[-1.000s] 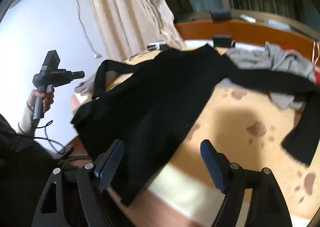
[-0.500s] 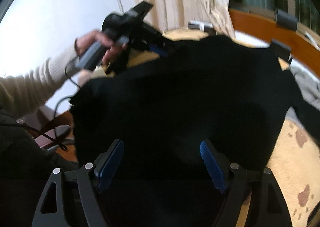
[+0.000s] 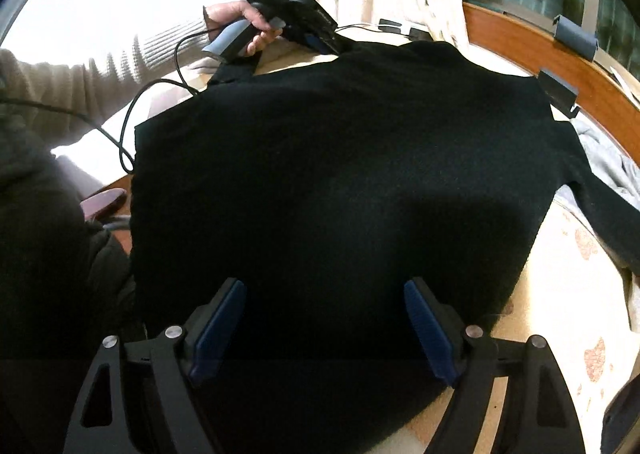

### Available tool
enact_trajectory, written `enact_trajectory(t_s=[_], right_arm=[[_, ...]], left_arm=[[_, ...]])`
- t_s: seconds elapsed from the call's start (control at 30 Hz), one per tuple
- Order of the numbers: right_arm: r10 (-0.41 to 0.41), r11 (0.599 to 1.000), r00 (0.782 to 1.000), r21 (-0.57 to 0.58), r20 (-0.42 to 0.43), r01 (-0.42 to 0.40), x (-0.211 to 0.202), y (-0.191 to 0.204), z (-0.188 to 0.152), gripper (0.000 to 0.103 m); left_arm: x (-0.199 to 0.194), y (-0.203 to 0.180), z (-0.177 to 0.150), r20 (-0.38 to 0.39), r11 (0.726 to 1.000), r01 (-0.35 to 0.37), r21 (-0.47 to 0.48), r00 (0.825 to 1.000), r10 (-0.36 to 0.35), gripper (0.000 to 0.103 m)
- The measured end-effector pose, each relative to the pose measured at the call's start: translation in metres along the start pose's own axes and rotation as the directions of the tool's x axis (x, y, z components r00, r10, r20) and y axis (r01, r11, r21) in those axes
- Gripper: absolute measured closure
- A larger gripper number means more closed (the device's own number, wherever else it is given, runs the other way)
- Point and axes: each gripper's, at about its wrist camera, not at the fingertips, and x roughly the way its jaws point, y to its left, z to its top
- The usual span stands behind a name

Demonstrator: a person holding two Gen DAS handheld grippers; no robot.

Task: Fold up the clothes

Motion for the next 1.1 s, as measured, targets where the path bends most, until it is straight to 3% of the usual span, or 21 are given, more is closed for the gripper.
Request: enact_trajectory(t_s=[0.07, 0.17, 0.27, 0.43, 0.63, 0.73, 1.1], right_arm=[[0.007, 1.000, 1.000, -0.010, -0.017, -0.007, 0.001, 0.000, 0.002, 0.019], [0.040, 0.999, 0.999, 0.012, -0.028, -0.040, -0.004, -0.009, 0.009, 0.019], [0.065, 0.997, 0.998, 0.049, 0.004, -0.065, -0.009, -0.019, 0.022, 0.019], [0.015, 1.000, 0.999, 0.019, 0.044, -0.016, 0.001, -0.015, 0.056, 0.019], [0.043, 0.996, 0.999, -0.076, 0.028, -0.041, 0.031, 0.018, 0.090, 0.019], [0.069, 0.993, 0.997, -0.090, -0.033, -0.071, 0.051, 0.028, 0.084, 0.019], [0.047, 0.995, 0.999, -0.092, 0.001, -0.046, 0.019, 0.035, 0.024, 0.016]], left_arm=[[-0.012, -0.009, -0.017, -0.032, 0.995, 0.092, 0.031, 0.995, -0.091, 0.064], [-0.036, -0.028, -0.051, -0.074, 0.976, 0.186, 0.116, 0.981, -0.179, 0.051], [-0.056, -0.047, -0.081, -0.113, 0.953, 0.228, 0.201, 0.971, -0.209, 0.044], [-0.060, -0.050, -0.108, -0.114, 0.947, 0.196, 0.253, 0.979, -0.172, 0.041], [-0.064, -0.053, -0.139, -0.112, 0.938, 0.153, 0.312, 0.986, -0.124, 0.041], [-0.066, -0.053, -0.153, -0.100, 0.931, 0.126, 0.343, 0.990, -0.098, 0.041], [-0.082, -0.045, -0.185, 0.010, 0.897, -0.020, 0.442, 1.000, 0.017, 0.041]])
